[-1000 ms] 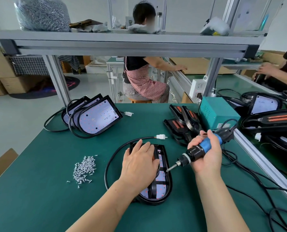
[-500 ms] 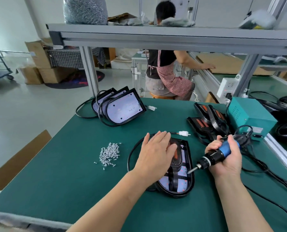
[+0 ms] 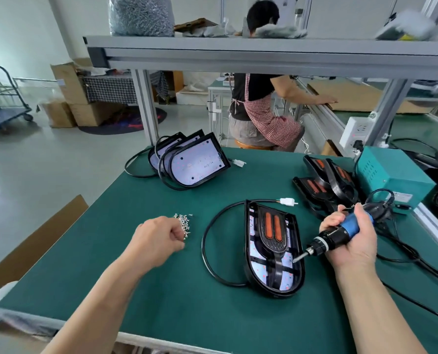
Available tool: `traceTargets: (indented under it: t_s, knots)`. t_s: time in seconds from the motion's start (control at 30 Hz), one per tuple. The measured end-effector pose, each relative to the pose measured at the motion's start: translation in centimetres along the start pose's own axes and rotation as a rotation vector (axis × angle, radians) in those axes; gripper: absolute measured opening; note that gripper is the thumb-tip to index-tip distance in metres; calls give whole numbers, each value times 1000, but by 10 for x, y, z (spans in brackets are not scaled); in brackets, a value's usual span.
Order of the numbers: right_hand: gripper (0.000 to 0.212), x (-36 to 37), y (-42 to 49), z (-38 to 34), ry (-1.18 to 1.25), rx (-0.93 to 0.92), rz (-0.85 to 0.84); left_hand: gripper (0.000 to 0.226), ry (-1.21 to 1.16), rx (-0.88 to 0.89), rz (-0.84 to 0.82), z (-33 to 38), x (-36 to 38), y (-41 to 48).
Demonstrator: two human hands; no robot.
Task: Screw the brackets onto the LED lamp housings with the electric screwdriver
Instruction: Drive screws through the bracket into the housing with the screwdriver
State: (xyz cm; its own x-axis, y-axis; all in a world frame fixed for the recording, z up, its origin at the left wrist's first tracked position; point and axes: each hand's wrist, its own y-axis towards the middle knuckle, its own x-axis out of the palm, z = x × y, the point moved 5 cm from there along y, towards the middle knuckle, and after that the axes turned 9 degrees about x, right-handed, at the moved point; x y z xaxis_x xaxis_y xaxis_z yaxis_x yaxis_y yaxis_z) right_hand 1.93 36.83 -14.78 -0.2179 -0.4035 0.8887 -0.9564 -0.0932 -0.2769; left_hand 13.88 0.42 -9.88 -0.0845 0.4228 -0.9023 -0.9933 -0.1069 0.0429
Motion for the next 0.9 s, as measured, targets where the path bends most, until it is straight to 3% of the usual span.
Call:
traceTargets:
  t_s: [0.5,0.73,0.9]
  knots:
    - [26,4,-4,2,38,20,18,16,189,117,-4,7,12,0]
    - [25,5,-4,1,41,9,34,24,99,54,51,2,15,4]
    - [24,5,-3,1,59,17,30,16,80,43,89,4,10,7]
